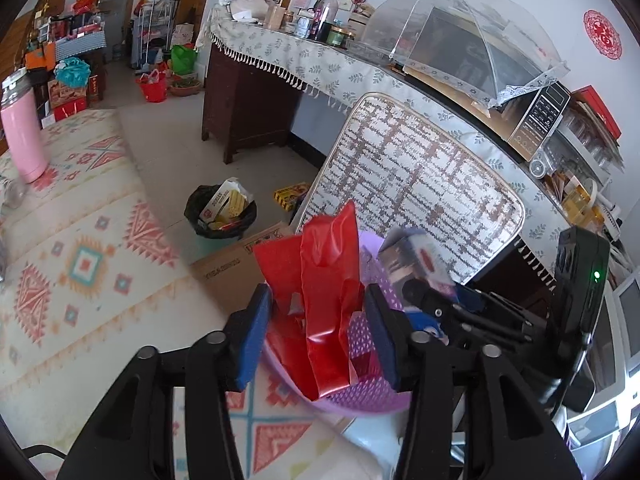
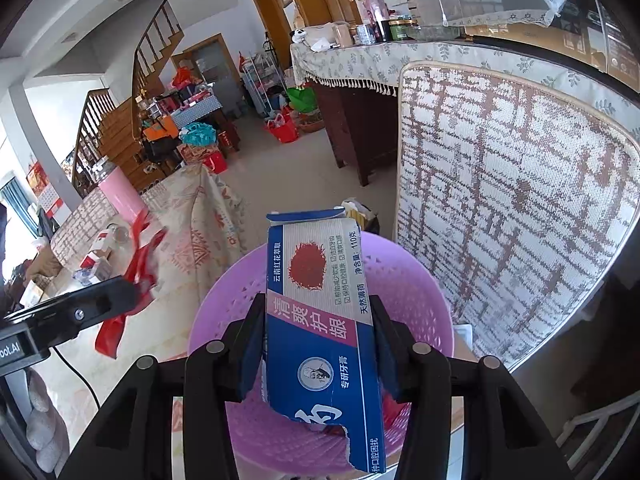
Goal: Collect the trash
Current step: 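Open both tools to drop the red bag and toothpaste box into the basket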
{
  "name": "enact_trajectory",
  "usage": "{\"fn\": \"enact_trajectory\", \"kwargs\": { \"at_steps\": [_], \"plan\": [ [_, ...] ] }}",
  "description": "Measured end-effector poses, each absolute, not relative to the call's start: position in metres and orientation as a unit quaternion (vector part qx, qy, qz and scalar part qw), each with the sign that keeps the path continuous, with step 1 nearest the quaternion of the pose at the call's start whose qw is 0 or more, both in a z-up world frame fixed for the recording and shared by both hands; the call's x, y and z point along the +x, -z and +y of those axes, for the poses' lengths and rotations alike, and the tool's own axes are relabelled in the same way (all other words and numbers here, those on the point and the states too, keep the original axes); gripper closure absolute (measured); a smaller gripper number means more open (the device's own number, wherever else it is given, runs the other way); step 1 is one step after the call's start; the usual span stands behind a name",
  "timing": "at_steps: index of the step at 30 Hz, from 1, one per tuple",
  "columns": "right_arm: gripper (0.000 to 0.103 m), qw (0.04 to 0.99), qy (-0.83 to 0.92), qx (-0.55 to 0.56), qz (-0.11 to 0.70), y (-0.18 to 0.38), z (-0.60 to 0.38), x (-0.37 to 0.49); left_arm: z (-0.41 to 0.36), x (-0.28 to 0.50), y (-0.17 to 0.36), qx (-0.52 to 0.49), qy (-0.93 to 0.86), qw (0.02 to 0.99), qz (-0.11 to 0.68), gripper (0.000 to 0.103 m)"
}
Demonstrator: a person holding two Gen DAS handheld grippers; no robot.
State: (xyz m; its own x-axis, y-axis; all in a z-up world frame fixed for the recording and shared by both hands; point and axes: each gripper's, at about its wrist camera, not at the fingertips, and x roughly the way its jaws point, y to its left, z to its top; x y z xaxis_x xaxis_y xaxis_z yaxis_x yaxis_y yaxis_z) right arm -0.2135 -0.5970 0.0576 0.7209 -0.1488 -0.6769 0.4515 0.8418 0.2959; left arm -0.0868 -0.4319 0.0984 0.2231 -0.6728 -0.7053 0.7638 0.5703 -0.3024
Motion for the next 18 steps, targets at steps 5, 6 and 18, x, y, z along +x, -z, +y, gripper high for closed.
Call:
{"fn": "enact_trajectory", "kwargs": {
  "at_steps": [5, 6, 18],
  "plan": [
    [0.033, 0.895, 0.176, 0.236, 0.334, -0.049, -0.606, -0.211, -0.431, -0.09, -0.1, 0.058, 0.462, 0.784, 0.41, 0.036],
    [0.033, 0.895, 0.177, 0.237, 0.335, -0.049, -0.606, -0.212, -0.426, -0.092, -0.101, 0.061, 0.46, 0.786, 0.407, 0.034],
    [0.033, 0.902, 0.153, 0.228, 0.333, -0.059, -0.578, -0.21, -0.314, -0.084, -0.106, 0.068, 0.366, 0.836, 0.402, 0.033]
  ]
}}
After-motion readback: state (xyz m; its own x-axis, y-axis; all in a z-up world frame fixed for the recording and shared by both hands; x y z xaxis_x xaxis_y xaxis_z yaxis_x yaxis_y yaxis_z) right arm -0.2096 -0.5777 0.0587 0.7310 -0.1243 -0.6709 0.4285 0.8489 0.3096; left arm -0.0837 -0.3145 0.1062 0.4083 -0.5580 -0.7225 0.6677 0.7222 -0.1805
